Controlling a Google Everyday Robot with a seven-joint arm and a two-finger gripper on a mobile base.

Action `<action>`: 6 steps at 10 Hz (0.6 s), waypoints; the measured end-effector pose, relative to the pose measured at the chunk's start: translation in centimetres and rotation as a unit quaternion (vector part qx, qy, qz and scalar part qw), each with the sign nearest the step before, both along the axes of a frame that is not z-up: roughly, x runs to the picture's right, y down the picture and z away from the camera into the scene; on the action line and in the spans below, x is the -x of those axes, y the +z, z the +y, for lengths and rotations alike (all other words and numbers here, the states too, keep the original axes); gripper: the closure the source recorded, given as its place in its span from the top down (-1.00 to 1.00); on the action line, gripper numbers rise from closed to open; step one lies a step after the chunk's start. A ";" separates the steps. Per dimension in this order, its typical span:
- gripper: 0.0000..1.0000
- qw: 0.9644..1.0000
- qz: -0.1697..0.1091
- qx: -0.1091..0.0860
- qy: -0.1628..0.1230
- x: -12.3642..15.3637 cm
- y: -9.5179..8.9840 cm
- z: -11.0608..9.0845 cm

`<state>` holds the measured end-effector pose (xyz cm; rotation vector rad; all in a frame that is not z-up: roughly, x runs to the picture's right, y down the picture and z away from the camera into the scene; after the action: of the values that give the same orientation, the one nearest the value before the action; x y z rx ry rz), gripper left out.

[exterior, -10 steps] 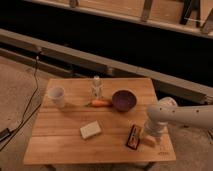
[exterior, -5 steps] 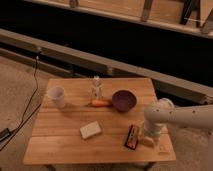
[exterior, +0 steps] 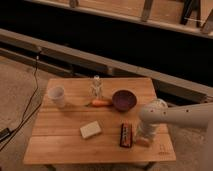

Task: Push the eraser across the table

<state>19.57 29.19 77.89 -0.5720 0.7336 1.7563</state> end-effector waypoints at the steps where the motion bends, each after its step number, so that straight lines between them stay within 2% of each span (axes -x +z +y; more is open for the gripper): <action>1: 0.30 1.000 -0.008 0.000 -0.005 0.7 -0.2 0.0; 6: 0.30 0.999 -0.032 -0.005 -0.013 2.6 -0.4 -0.3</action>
<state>17.01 28.87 77.50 -0.6076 0.6837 1.7095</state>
